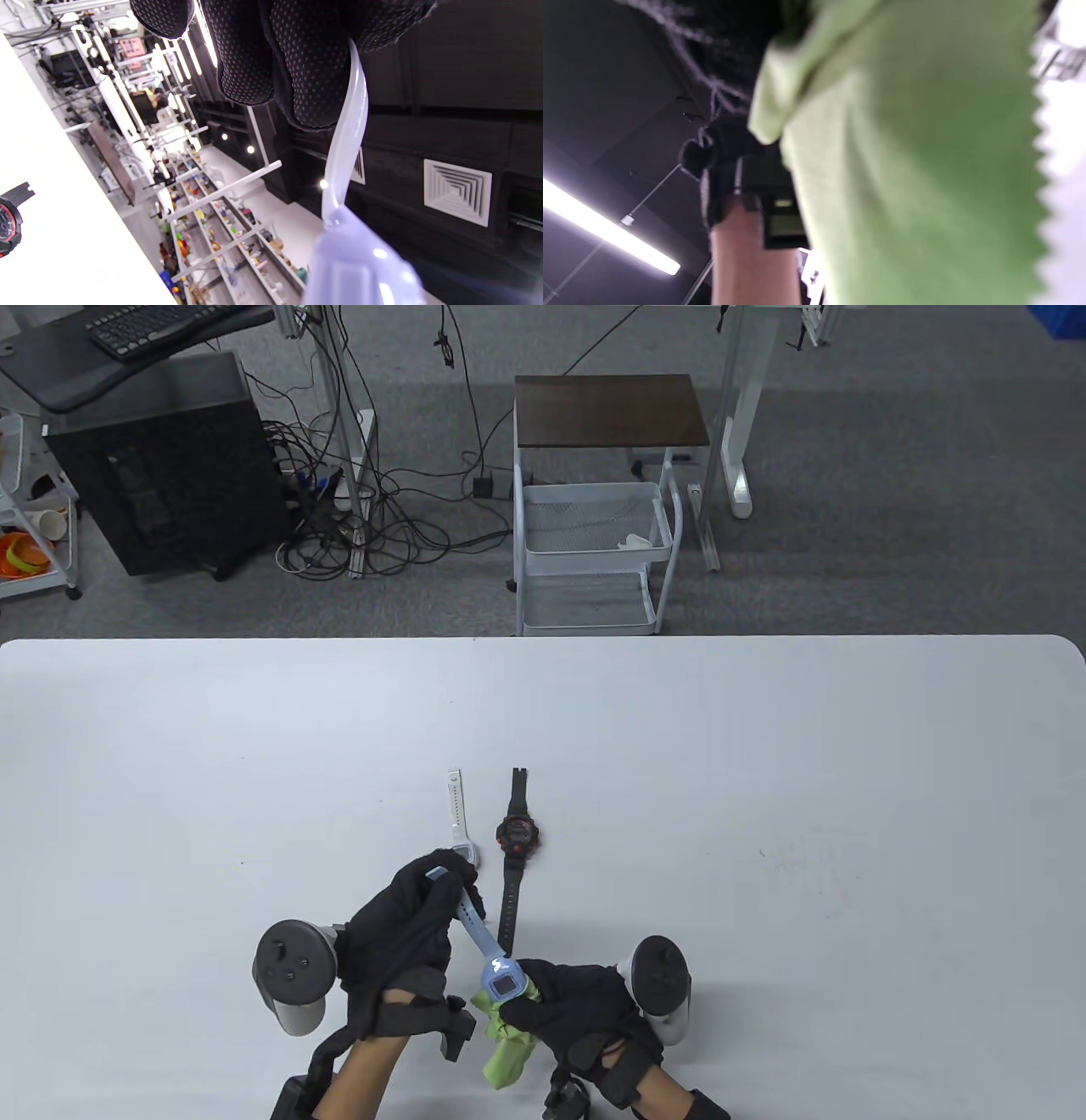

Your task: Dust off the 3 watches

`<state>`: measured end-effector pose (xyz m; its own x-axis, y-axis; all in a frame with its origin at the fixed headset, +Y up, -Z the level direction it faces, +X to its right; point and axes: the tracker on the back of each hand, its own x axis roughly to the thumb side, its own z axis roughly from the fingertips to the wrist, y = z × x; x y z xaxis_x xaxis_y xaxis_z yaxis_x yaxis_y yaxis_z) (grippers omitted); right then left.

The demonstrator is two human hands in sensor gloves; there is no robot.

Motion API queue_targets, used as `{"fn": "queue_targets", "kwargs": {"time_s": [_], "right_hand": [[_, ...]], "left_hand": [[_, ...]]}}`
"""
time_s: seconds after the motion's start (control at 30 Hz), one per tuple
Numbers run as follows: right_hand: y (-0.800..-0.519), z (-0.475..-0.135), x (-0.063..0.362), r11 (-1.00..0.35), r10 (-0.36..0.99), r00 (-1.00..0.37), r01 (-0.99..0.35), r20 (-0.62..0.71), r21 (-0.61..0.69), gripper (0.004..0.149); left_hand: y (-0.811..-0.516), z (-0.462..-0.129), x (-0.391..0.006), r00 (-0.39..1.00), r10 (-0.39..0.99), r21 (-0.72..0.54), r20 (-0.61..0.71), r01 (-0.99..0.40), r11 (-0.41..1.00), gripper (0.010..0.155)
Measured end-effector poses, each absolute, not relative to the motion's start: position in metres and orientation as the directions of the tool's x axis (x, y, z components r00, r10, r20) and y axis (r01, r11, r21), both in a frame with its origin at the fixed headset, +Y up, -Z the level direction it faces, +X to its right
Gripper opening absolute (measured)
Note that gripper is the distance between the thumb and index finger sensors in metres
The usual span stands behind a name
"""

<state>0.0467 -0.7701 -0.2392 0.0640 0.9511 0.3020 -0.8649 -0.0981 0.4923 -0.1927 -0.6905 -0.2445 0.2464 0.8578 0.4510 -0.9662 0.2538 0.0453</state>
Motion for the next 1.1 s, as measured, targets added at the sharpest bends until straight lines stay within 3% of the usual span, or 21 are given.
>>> {"fn": "queue_targets", "kwargs": {"time_s": [0.4, 0.7, 1.1], "right_hand": [[-0.7687, -0.2393, 0.0476, -0.167, 0.939, 0.005, -0.867, 0.343, 0.47, 0.047], [-0.7749, -0.2433, 0.0503, -0.164, 0.96, -0.026, -0.86, 0.279, 0.483, 0.05], [-0.775, -0.2443, 0.0522, -0.187, 0.956, -0.052, -0.867, 0.29, 0.462, 0.044]], "left_hand": [[-0.6911, -0.2446, -0.194, 0.243, 0.856, 0.043, 0.456, -0.967, 0.251, 0.045], [-0.6919, -0.2455, -0.1992, 0.228, 0.863, 0.052, 0.451, -0.972, 0.229, 0.045], [-0.692, -0.2454, -0.1998, 0.227, 0.862, 0.055, 0.453, -0.972, 0.227, 0.045]]}}
